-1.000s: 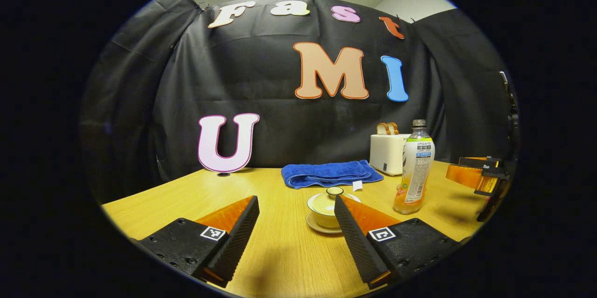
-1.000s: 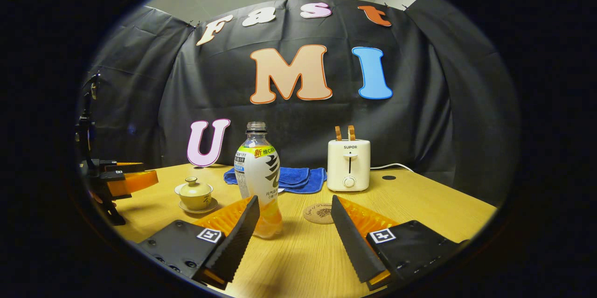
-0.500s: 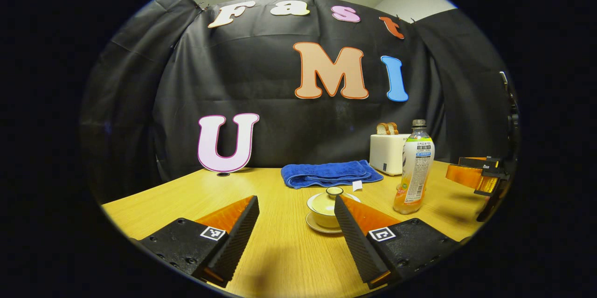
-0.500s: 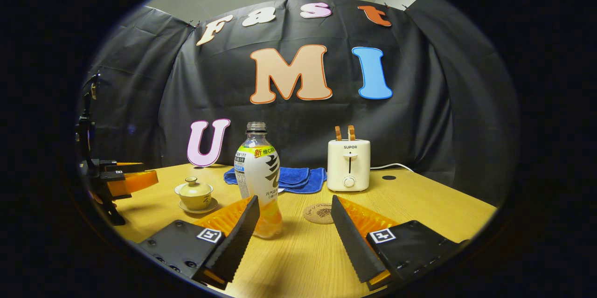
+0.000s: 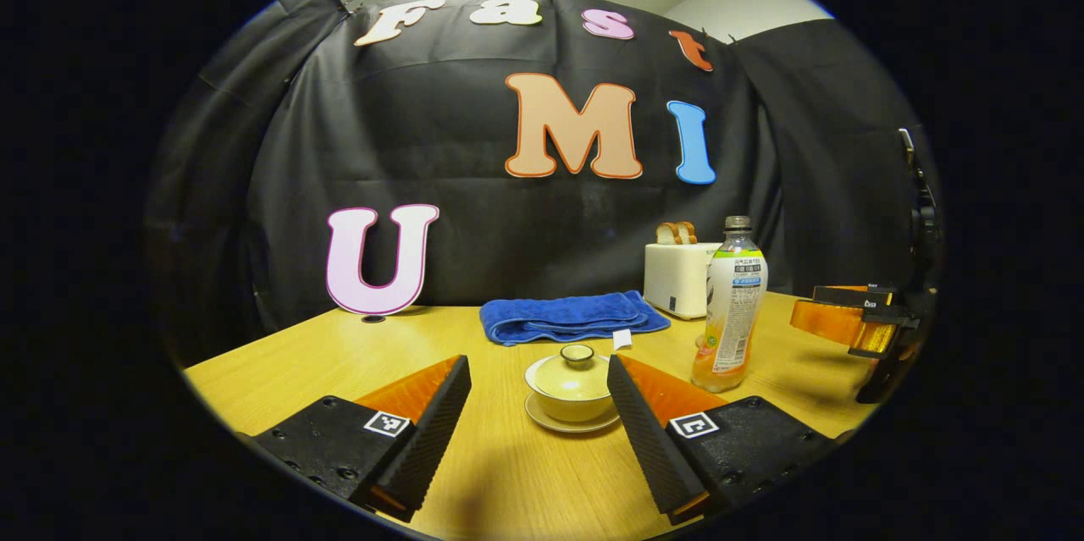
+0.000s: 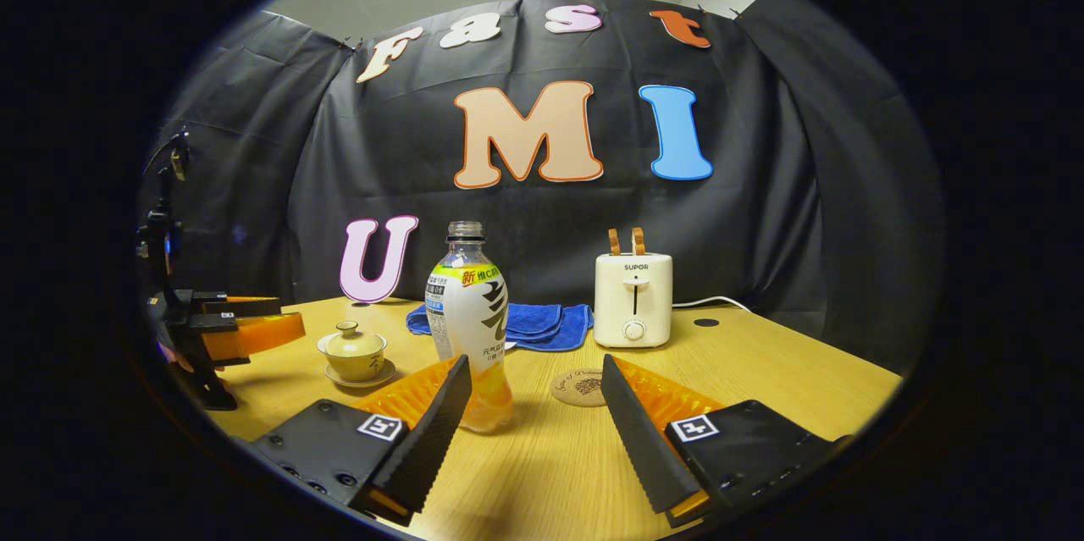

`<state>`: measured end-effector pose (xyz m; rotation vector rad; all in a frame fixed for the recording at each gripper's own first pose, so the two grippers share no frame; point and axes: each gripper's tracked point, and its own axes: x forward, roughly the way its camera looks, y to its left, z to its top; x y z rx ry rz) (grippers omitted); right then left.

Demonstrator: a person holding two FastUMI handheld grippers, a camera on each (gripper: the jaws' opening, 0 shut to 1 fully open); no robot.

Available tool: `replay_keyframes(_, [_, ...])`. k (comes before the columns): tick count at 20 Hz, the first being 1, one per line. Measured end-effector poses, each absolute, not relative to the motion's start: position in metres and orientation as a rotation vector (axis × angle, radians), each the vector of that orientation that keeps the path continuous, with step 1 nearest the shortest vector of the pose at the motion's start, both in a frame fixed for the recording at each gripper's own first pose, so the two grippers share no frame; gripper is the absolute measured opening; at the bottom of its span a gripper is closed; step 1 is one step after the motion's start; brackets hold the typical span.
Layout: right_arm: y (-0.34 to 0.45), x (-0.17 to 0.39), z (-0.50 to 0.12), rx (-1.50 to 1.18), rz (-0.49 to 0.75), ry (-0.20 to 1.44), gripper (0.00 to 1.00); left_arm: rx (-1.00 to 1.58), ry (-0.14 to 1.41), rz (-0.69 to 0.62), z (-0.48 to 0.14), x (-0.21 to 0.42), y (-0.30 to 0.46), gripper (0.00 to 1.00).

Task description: Open the teacup lid with one hand, grasp the water bottle and pour water into the teacup with the other hand; after pouring, place the water bottle on the coaster and then close the teacup lid.

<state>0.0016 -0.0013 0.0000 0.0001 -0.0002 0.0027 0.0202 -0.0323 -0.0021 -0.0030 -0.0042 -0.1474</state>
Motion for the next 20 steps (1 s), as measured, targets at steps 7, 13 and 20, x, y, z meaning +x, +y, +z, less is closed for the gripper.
replay_keyframes(7, [-0.001, 0.002, -0.001, 0.000, 0.003, 0.000, 0.98, -0.003, 0.001, -0.190, -0.003, 0.040, -0.044, 0.95])
replay_keyframes(13, [-0.001, 0.002, -0.001, 0.000, 0.003, -0.001, 0.98, -0.002, 0.001, -0.237, -0.003, 0.051, -0.055, 0.95])
replay_keyframes(20, [-0.002, 0.002, 0.000, 0.000, 0.003, -0.001, 0.98, 0.001, 0.025, -0.273, -0.008, 0.065, -0.065, 0.94])
